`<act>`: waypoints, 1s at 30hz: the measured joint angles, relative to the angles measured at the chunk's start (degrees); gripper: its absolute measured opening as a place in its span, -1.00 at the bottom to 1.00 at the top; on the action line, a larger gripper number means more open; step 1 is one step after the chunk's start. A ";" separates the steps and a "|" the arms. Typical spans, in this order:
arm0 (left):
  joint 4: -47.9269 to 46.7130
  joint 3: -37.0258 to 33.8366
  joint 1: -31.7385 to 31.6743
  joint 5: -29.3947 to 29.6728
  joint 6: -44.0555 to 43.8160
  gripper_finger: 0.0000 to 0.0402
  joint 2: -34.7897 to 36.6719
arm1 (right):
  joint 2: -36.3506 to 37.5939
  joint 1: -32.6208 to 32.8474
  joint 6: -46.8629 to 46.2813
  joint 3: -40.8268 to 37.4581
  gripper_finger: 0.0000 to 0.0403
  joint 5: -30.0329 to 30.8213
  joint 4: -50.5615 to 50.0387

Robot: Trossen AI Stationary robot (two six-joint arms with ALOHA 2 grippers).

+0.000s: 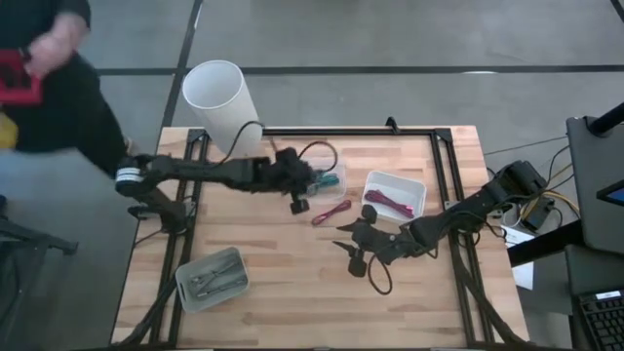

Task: Pick & Place USB Port
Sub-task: Put the blue USB cable into the transparent bin

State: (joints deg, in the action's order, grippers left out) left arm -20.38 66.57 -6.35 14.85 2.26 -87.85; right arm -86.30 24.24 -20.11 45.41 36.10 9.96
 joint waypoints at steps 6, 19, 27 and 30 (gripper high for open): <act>-2.64 7.10 -2.95 -0.92 5.18 -0.86 -7.63 | -0.02 0.01 -0.10 0.02 -0.08 -0.11 -0.13; -17.09 15.07 -2.95 -3.58 8.29 -0.86 -20.35 | -0.04 -0.01 -0.93 -0.04 -0.08 -0.20 -0.31; -17.17 15.26 -3.34 -3.45 10.23 -0.82 -23.13 | -0.04 -0.01 -0.93 -0.11 -0.08 -0.24 -0.31; -17.30 15.17 -3.36 -3.43 10.14 -0.79 -23.82 | -0.04 -0.01 -0.93 -0.15 -0.08 -0.24 -0.33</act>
State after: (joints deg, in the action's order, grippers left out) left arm -37.68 81.73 -9.72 11.42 12.40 -111.67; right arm -86.35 24.23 -21.04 45.25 35.86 9.63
